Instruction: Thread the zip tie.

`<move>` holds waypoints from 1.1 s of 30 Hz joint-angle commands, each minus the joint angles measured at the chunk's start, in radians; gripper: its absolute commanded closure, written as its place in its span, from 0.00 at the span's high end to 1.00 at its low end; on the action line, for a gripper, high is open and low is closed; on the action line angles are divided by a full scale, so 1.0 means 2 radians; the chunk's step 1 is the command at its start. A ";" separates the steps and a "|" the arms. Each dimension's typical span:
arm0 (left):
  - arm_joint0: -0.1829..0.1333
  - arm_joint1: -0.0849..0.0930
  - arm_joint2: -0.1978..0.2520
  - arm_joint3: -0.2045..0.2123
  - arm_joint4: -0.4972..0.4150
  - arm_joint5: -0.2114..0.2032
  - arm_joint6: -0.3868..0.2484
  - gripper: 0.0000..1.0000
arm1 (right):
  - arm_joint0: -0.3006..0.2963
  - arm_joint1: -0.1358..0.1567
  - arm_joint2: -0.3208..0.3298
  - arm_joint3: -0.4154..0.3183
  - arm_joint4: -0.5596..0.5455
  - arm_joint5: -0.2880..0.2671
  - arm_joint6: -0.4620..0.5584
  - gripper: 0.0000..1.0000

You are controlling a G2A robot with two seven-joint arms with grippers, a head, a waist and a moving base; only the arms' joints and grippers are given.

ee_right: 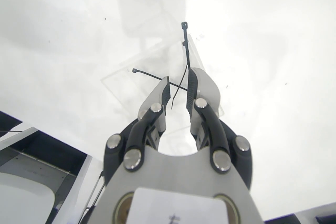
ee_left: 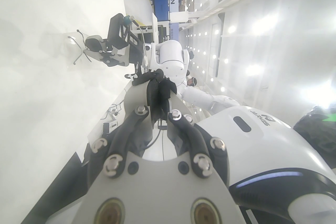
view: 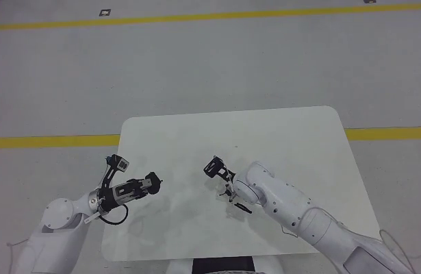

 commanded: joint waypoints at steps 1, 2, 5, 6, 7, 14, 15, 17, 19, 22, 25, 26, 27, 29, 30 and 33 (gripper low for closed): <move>0.000 0.000 0.000 0.000 0.000 0.000 0.000 0.00 | 0.000 -0.002 -0.002 0.001 -0.006 0.001 -0.001 0.15; 0.000 0.000 0.000 0.000 0.000 0.000 0.000 0.00 | 0.000 -0.003 -0.004 0.002 -0.010 0.002 -0.002 0.15; 0.000 0.000 0.000 0.000 0.000 0.000 0.000 0.00 | 0.000 -0.005 -0.008 0.002 -0.023 0.005 -0.003 0.14; 0.000 0.000 0.000 0.000 0.000 0.000 0.000 0.00 | 0.000 -0.006 -0.009 0.002 -0.027 0.006 -0.004 0.13; 0.000 0.000 0.000 0.000 0.000 0.000 0.000 0.00 | 0.000 -0.007 -0.010 0.002 -0.031 0.007 -0.004 0.13; 0.000 0.000 0.000 0.000 0.000 0.000 0.000 0.00 | -0.006 -0.011 -0.010 0.001 -0.052 0.011 -0.007 0.13; 0.000 0.000 0.000 0.000 0.000 0.000 0.000 0.00 | -0.007 -0.011 -0.009 0.000 -0.054 0.012 -0.007 0.13; 0.000 0.000 0.000 0.000 0.000 0.000 0.000 0.00 | -0.010 -0.011 -0.006 -0.003 -0.058 0.012 -0.007 0.14; 0.000 0.000 0.000 0.000 0.000 0.000 0.000 0.00 | -0.014 -0.010 -0.002 -0.007 -0.065 0.013 -0.005 0.14; 0.000 0.000 0.000 0.000 0.000 0.000 0.000 0.00 | -0.022 -0.009 0.005 -0.013 -0.072 0.017 -0.005 0.17; 0.000 0.000 0.000 0.000 0.000 0.000 0.000 0.00 | -0.028 -0.008 0.010 -0.017 -0.079 0.017 -0.003 0.17; 0.000 0.000 0.000 0.000 0.000 0.000 0.000 0.00 | -0.030 -0.008 0.010 -0.017 -0.081 0.017 -0.003 0.17; 0.000 0.000 0.000 0.000 0.000 0.000 0.000 0.00 | -0.031 -0.009 0.011 -0.018 -0.083 0.016 -0.002 0.18; 0.000 0.000 0.000 0.000 0.000 0.000 0.000 0.00 | -0.033 -0.009 0.011 -0.016 -0.086 0.015 0.000 0.18; 0.000 0.000 0.000 0.000 0.000 0.000 0.000 0.00 | -0.034 -0.010 0.011 -0.015 -0.087 0.014 0.000 0.18; 0.000 0.000 0.000 0.000 0.000 0.000 0.000 0.00 | -0.034 -0.012 0.011 -0.010 -0.089 0.012 0.002 0.18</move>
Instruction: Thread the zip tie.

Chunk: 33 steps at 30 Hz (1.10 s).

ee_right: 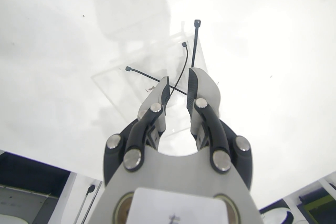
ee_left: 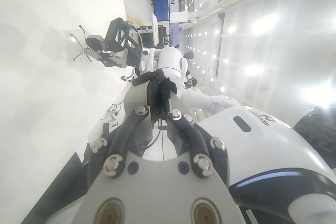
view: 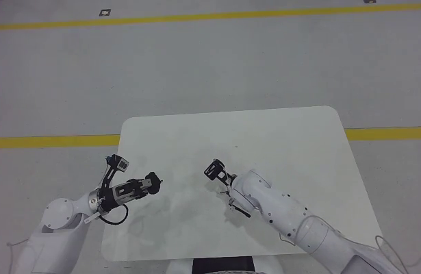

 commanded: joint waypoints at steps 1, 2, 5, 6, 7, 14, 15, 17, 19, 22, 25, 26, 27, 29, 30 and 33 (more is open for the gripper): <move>0.000 0.000 0.000 0.000 0.000 0.000 0.000 0.00 | 0.000 -0.002 0.000 0.003 -0.001 -0.001 0.000 0.18; 0.000 0.000 0.000 0.000 0.000 0.000 0.000 0.00 | 0.001 -0.003 -0.001 0.005 0.000 -0.002 0.001 0.18; 0.000 0.000 0.000 0.000 0.000 0.000 0.000 0.00 | 0.003 -0.006 0.000 0.011 0.002 -0.005 0.001 0.18; 0.000 0.000 0.000 0.000 0.000 0.000 0.000 0.00 | 0.003 -0.006 0.000 0.012 0.004 -0.006 0.001 0.18; 0.000 0.000 0.000 0.000 0.000 0.000 0.000 0.00 | 0.003 -0.007 0.001 0.012 0.007 -0.008 0.000 0.18; 0.000 0.000 0.000 0.000 0.000 0.000 0.000 0.00 | 0.004 -0.010 0.011 0.016 0.024 -0.026 0.004 0.19; 0.000 0.000 0.000 0.000 0.000 0.000 0.000 0.00 | 0.005 -0.011 0.013 0.017 0.028 -0.029 0.007 0.19; 0.000 0.000 0.000 0.000 0.000 0.000 0.000 0.00 | 0.005 -0.011 0.020 0.015 0.039 -0.035 0.008 0.19; 0.000 0.000 0.000 0.000 0.000 0.000 0.000 0.00 | 0.006 -0.010 0.027 0.013 0.045 -0.042 0.012 0.20; 0.000 0.000 0.000 0.000 0.000 0.000 0.000 0.00 | 0.006 -0.008 0.035 0.009 0.053 -0.058 0.023 0.21; 0.000 0.000 0.000 0.000 0.000 0.000 0.000 0.00 | 0.008 -0.007 0.039 0.009 0.060 -0.076 0.036 0.23; 0.000 0.000 0.000 0.000 0.000 0.000 0.000 0.00 | 0.009 -0.007 0.039 0.011 0.062 -0.083 0.042 0.24; 0.000 0.000 0.000 0.000 0.000 0.000 0.000 0.00 | 0.010 -0.007 0.038 0.013 0.063 -0.088 0.046 0.24; 0.000 0.000 0.000 0.000 0.000 0.000 0.000 0.00 | 0.012 -0.008 0.036 0.017 0.066 -0.094 0.050 0.25; 0.000 0.000 0.000 0.000 0.000 0.000 0.000 0.00 | 0.013 -0.008 0.036 0.019 0.067 -0.096 0.050 0.25; 0.000 0.000 0.000 0.000 0.000 0.000 0.000 0.00 | 0.016 -0.011 0.032 0.026 0.070 -0.098 0.051 0.24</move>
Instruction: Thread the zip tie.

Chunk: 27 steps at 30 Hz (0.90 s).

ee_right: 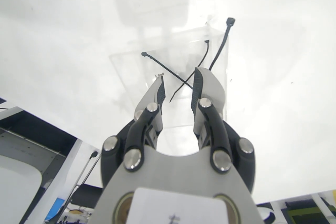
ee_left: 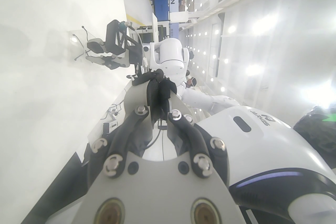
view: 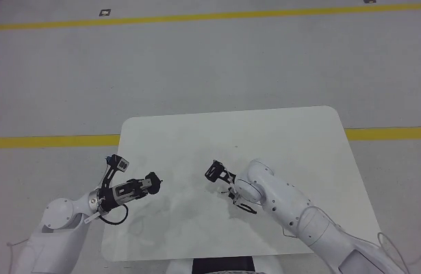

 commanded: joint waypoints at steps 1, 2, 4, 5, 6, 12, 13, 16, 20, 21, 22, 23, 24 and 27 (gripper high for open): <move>0.000 0.000 0.000 0.000 0.000 0.000 0.000 0.00 | 0.002 -0.001 -0.003 0.004 0.002 -0.001 0.000 0.24; 0.000 0.000 0.000 0.000 0.000 0.000 0.000 0.00 | 0.003 -0.002 -0.004 0.006 0.003 -0.002 0.001 0.23; 0.000 0.000 0.000 0.000 0.000 0.000 0.000 0.00 | 0.006 -0.004 -0.007 0.011 0.006 -0.005 0.001 0.22; 0.000 0.000 0.000 0.000 0.000 0.000 0.000 0.00 | 0.007 -0.005 -0.008 0.013 0.007 -0.006 0.001 0.22; 0.000 0.000 0.000 0.000 0.000 0.000 0.000 0.00 | 0.008 -0.006 -0.010 0.016 0.008 -0.007 0.000 0.21; 0.000 0.000 0.000 0.000 0.000 0.000 0.000 0.00 | 0.016 -0.012 -0.022 0.034 0.013 -0.008 -0.004 0.16; 0.000 0.000 0.000 0.000 0.000 0.000 0.000 0.00 | 0.018 -0.013 -0.024 0.038 0.014 -0.008 -0.005 0.15; 0.000 0.000 0.000 0.000 0.000 0.000 0.000 0.00 | 0.022 -0.016 -0.028 0.045 0.016 -0.007 -0.006 0.10; 0.000 0.000 0.000 0.000 0.000 0.000 0.000 0.00 | 0.025 -0.019 -0.030 0.050 0.016 -0.005 -0.007 0.01; 0.000 0.000 0.000 0.000 0.000 0.000 0.000 0.00 | 0.026 -0.019 -0.030 0.051 0.016 -0.005 -0.006 0.00; 0.000 0.000 0.000 0.000 0.000 0.000 0.000 0.00 | 0.026 -0.020 -0.031 0.051 0.016 -0.004 -0.006 0.00; 0.000 0.000 0.000 0.000 0.000 0.000 0.000 0.00 | 0.027 -0.020 -0.030 0.052 0.016 -0.004 -0.007 0.00; 0.000 0.000 0.000 0.000 0.000 0.000 0.000 0.00 | 0.027 -0.020 -0.030 0.052 0.015 -0.003 -0.007 0.00; 0.000 0.000 0.000 0.000 0.000 0.000 0.000 0.00 | 0.027 -0.020 -0.029 0.051 0.015 -0.002 -0.007 0.00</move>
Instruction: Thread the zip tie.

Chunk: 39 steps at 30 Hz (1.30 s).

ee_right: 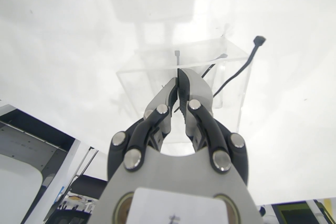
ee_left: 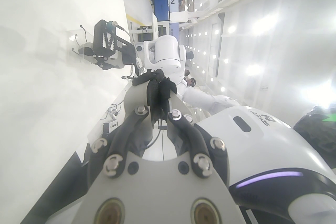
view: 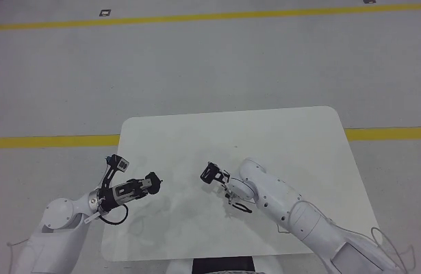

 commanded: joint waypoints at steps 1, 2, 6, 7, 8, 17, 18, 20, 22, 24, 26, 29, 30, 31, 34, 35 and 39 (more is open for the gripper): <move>0.000 0.000 0.000 0.000 0.000 0.000 0.000 0.00 | 0.000 0.000 0.001 -0.002 -0.001 0.001 0.000 0.00; 0.000 0.000 0.000 0.000 0.000 0.000 0.000 0.00 | -0.001 0.000 0.002 -0.003 -0.002 0.001 0.001 0.00; 0.000 0.000 0.000 0.000 0.000 0.000 0.000 0.00 | -0.003 0.002 0.009 -0.015 -0.006 0.004 0.002 0.00; 0.000 0.000 0.000 0.000 0.000 0.000 0.000 0.00 | -0.005 0.003 0.011 -0.018 -0.007 0.004 0.002 0.00; 0.000 0.000 0.000 0.000 0.000 0.000 0.000 0.00 | -0.006 0.003 0.013 -0.021 -0.009 0.004 0.003 0.00; 0.000 0.000 0.000 0.000 0.000 0.000 0.000 0.00 | -0.019 0.009 0.025 -0.041 -0.017 0.000 0.007 0.00; 0.000 0.000 0.000 0.000 0.000 0.000 0.000 0.00 | -0.020 0.009 0.027 -0.042 -0.017 0.000 0.008 0.00; 0.000 0.000 0.000 0.000 0.000 0.000 0.000 0.00 | -0.023 0.010 0.031 -0.048 -0.016 0.001 0.006 0.00; 0.000 0.000 0.000 0.000 0.000 0.000 0.000 0.00 | -0.025 0.012 0.036 -0.053 -0.016 0.000 0.007 0.00; 0.000 0.000 0.000 0.000 0.000 0.000 0.000 0.00 | -0.029 0.014 0.045 -0.060 -0.009 -0.001 0.005 0.00; 0.000 0.000 0.000 0.000 0.000 0.000 0.000 0.00 | -0.032 0.016 0.054 -0.066 -0.004 -0.004 0.005 0.00; 0.000 0.000 0.000 0.000 0.000 0.000 0.000 0.00 | -0.040 0.020 0.069 -0.076 0.008 -0.008 0.004 0.00; 0.000 0.000 0.000 0.000 0.000 0.000 0.000 0.00 | -0.043 0.021 0.075 -0.080 0.013 -0.011 0.003 0.00; 0.000 0.000 0.000 0.000 0.000 0.000 0.000 0.00 | -0.045 0.023 0.079 -0.083 0.016 -0.012 0.003 0.00; 0.000 0.000 0.000 0.000 0.000 0.000 0.000 0.00 | -0.052 0.026 0.091 -0.092 0.027 -0.015 0.002 0.00; 0.000 0.000 0.000 0.000 0.000 0.000 0.000 0.00 | -0.054 0.027 0.094 -0.095 0.031 -0.015 0.001 0.00; 0.000 0.000 0.000 0.000 0.000 0.000 0.000 0.00 | -0.062 0.030 0.115 -0.101 0.063 -0.015 -0.009 0.00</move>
